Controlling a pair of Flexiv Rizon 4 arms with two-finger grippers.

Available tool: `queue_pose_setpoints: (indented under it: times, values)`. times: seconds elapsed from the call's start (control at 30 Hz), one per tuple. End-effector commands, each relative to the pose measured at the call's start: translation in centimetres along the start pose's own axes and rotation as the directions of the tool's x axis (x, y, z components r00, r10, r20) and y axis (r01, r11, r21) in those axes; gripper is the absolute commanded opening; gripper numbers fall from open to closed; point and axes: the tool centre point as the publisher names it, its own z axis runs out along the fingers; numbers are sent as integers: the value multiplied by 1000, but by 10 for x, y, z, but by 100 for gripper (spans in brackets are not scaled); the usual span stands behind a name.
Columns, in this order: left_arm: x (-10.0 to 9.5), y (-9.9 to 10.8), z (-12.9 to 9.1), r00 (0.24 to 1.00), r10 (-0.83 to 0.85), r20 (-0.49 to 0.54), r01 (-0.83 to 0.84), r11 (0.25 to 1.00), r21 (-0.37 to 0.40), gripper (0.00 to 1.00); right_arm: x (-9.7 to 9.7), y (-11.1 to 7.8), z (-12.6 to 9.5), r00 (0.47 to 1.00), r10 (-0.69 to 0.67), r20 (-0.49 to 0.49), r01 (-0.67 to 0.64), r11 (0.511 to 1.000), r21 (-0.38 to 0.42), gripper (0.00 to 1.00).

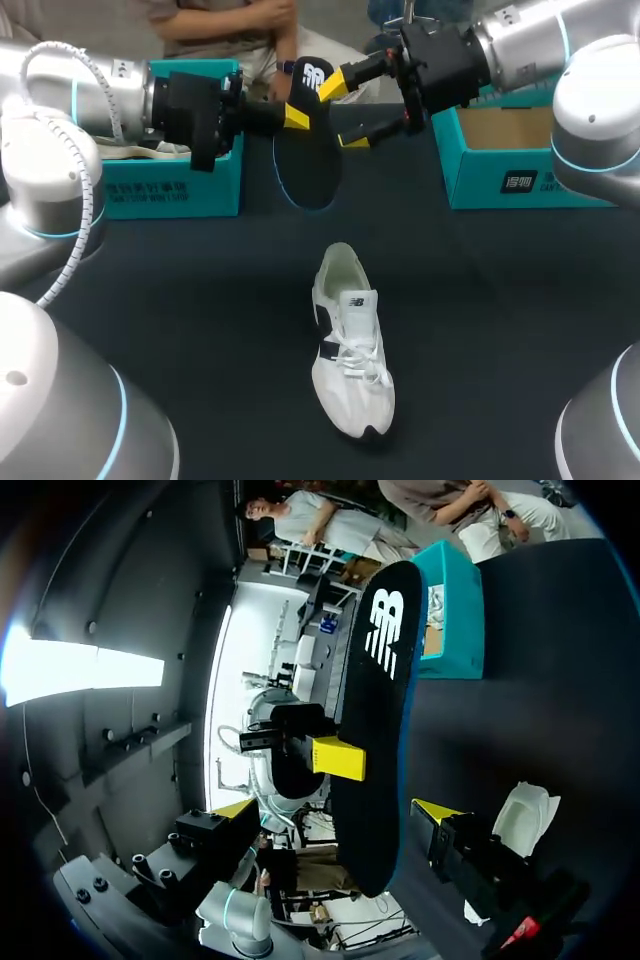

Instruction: Take the shoe out of the shoebox, open the shoe tongue, remove and reinsert the insole, then place the shoe into the shoebox

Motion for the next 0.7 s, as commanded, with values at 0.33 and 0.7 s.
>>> queue_pose_setpoints:
  times: [0.33,0.7]
  values:
    - [0,0,1,1000,2,1,-2,1000,-2,0,-8,-4,27,998,43,-47,-43,999,10,95]
    - [0,0,1,1000,2,1,-2,1000,-2,0,-14,-2,27,997,51,-60,-51,999,1,46]
